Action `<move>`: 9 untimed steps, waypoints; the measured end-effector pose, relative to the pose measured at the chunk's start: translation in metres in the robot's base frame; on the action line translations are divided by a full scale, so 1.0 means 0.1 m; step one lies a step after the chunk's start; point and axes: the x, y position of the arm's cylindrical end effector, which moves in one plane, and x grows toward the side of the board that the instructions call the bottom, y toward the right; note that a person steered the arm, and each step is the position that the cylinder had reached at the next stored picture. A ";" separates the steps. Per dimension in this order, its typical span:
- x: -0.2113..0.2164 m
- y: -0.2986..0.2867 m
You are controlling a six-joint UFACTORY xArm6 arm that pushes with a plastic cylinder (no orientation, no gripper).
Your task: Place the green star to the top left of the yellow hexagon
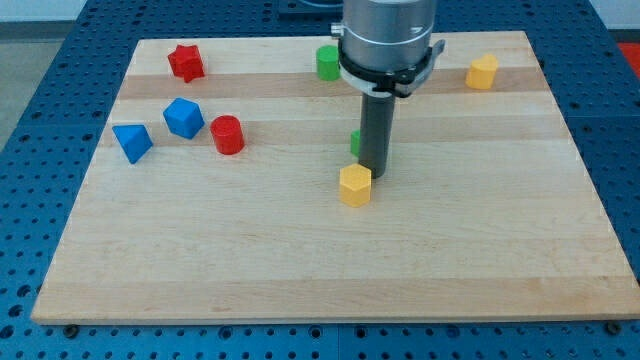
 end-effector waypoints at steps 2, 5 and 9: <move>0.08 0.45; -0.51 0.33; -0.13 -0.49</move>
